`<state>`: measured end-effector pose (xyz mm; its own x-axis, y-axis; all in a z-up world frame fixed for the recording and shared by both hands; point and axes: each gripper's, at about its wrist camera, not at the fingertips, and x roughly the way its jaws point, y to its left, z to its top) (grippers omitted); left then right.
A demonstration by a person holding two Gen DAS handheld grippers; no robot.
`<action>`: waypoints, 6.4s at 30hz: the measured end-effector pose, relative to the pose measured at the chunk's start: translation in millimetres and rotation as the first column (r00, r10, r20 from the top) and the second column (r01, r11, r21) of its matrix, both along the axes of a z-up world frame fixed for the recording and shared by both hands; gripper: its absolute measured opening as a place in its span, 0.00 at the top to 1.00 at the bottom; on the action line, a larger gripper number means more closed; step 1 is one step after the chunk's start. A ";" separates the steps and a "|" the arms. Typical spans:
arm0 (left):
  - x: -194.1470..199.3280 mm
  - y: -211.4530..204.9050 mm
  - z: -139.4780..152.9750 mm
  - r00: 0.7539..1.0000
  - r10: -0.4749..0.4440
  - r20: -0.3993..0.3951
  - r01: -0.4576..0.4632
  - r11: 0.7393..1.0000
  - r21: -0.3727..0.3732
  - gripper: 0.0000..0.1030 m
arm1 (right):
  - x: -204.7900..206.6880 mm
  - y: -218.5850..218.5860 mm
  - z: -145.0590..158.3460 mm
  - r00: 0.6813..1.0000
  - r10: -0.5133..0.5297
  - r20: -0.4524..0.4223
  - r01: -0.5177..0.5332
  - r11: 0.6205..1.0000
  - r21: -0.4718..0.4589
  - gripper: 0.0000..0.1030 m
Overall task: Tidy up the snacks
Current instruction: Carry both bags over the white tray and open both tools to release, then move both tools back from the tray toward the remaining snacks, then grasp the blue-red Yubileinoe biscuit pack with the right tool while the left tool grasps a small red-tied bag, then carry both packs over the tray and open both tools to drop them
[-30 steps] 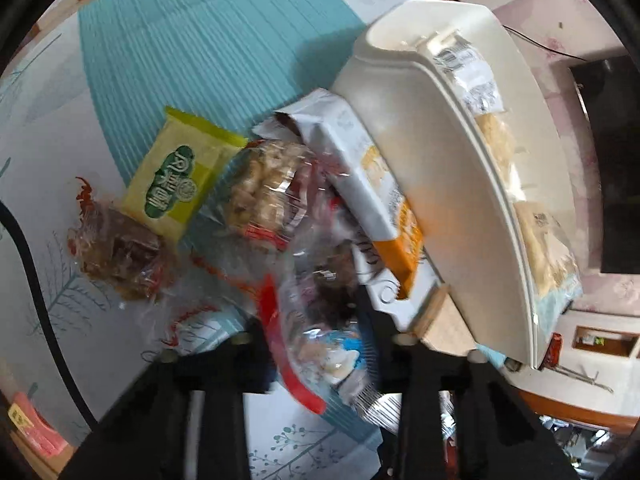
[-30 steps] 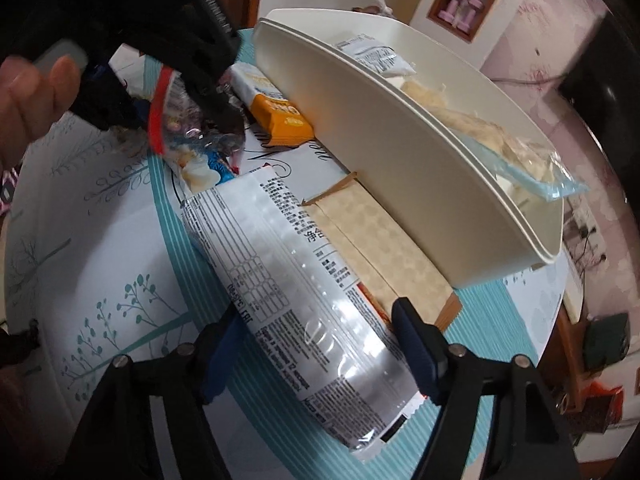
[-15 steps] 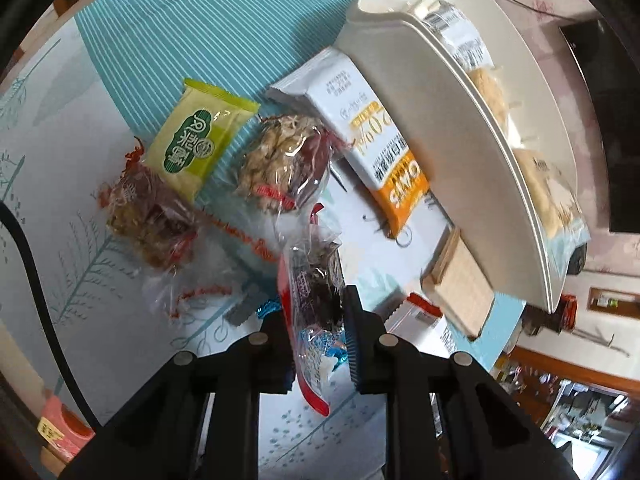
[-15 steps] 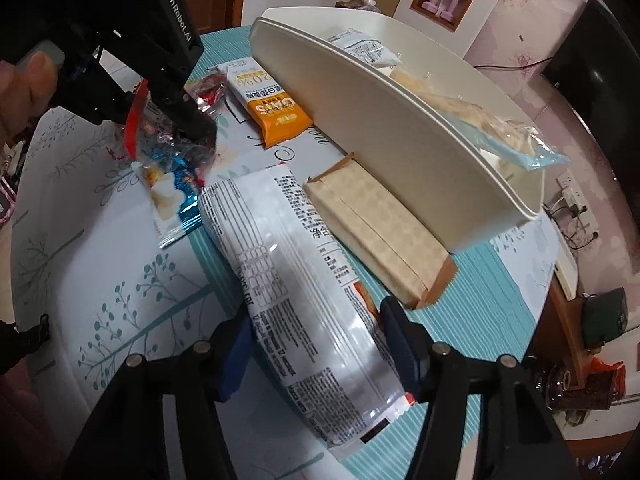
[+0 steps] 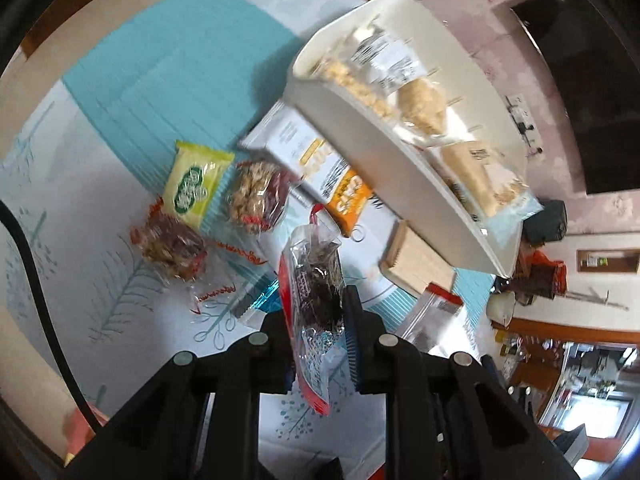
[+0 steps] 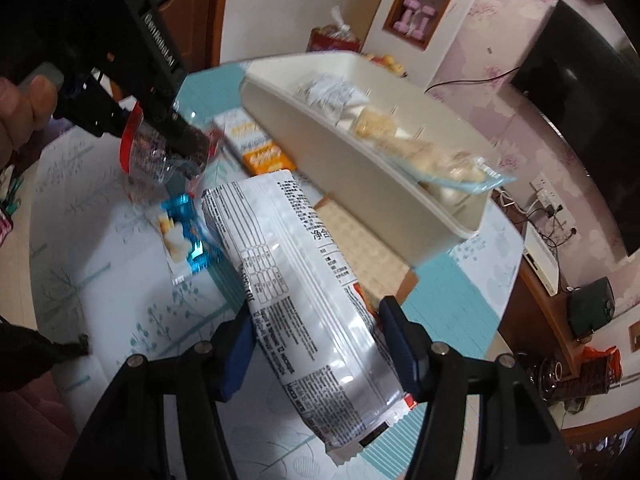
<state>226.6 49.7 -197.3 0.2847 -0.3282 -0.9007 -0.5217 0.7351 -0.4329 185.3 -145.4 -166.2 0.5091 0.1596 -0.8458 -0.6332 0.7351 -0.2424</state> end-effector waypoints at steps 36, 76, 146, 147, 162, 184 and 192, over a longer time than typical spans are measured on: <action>152.6 8.4 90.3 0.786 -0.558 0.267 0.467 0.819 0.334 0.71 | 115.8 76.9 60.6 0.870 -0.465 0.163 0.407 0.865 0.293 0.89; 0.3 42.8 68.8 0.651 -0.756 0.064 0.638 0.591 0.493 0.44 | -4.6 -7.6 12.9 0.612 -0.763 -0.209 0.786 0.557 0.267 0.61; -63.1 20.3 -40.8 0.175 -0.985 0.006 0.824 0.150 0.547 0.67 | -15.2 34.7 -55.3 0.818 -0.533 -0.217 0.557 0.828 0.062 0.48; -64.0 20.3 -39.9 0.187 -0.982 0.011 0.824 0.162 0.543 0.67 | -17.5 36.3 -54.6 0.819 -0.528 -0.225 0.554 0.830 0.067 0.48; -64.7 30.0 19.5 0.396 -0.904 0.161 0.729 0.416 0.543 0.67 | -27.5 45.5 -4.1 0.851 -0.470 -0.235 0.512 0.843 0.165 0.49; 56.5 38.0 110.4 0.526 -0.727 0.440 0.530 0.685 0.500 0.67 | 68.8 42.0 83.5 0.813 -0.571 -0.112 0.567 0.735 0.373 0.49; 110.6 43.8 107.8 0.570 -0.648 0.504 0.467 0.761 0.450 0.67 | 123.2 37.7 75.9 0.759 -0.644 -0.096 0.617 0.664 0.423 0.49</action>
<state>337.2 93.6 -89.5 0.6173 -0.4158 -0.6678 0.3386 0.9067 -0.2515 308.5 -107.7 -90.2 0.6615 0.0997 -0.7432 0.0232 0.9879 0.1532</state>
